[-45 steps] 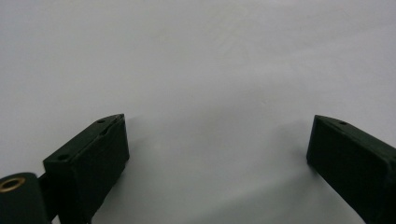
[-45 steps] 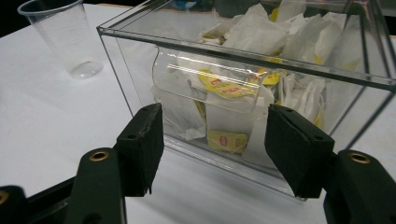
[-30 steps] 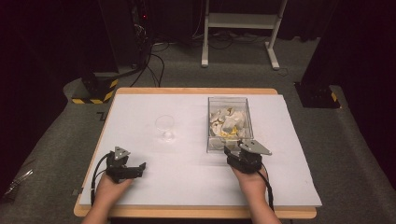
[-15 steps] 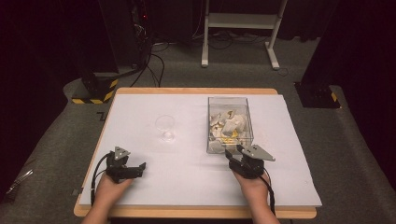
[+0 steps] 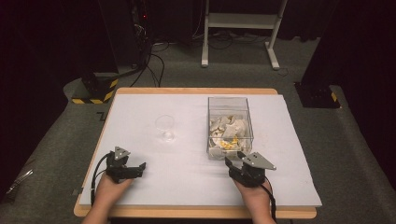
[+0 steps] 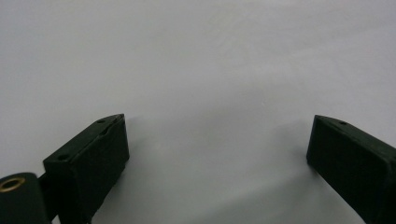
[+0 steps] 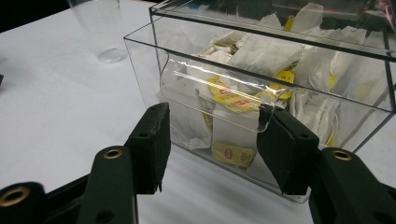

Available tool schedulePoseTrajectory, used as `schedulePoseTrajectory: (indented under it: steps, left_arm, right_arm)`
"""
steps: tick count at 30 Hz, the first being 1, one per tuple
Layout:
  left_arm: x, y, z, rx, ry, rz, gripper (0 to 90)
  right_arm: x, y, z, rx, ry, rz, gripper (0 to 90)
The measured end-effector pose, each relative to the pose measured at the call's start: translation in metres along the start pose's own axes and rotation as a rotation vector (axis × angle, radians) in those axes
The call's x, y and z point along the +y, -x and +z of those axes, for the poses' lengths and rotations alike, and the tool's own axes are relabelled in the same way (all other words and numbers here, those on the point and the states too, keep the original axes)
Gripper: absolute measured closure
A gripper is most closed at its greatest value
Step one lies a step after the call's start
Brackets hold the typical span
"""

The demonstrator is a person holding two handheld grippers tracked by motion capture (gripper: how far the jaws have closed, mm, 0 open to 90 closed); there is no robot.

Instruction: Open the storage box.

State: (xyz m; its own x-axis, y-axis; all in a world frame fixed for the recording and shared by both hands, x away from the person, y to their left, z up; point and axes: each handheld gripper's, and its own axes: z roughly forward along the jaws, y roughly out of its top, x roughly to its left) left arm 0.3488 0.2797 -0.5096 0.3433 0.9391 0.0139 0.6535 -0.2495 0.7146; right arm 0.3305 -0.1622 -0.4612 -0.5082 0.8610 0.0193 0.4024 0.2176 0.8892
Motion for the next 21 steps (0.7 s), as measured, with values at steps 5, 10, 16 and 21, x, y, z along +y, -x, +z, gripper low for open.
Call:
schedulePoseTrajectory:
  steps: [5,10,16,21]
  left_arm:
    - [0.000,0.000,0.000,0.000,0.000,-0.001,5.9]
    - [0.000,0.000,0.000,0.000,0.000,0.000,5.9]
    - [0.000,0.000,0.000,0.000,0.001,-0.001,5.9]
    - [0.000,0.000,0.000,0.001,0.000,0.000,5.9]
  right_arm:
    - [-0.002,-0.003,-0.006,0.005,-0.001,0.003,45.2]
    - [-0.005,-0.006,-0.012,0.008,0.001,0.004,45.4]
    - [-0.010,-0.008,-0.017,0.013,0.011,0.001,45.7]
    - [-0.011,-0.006,-0.022,0.004,0.016,-0.004,46.0]
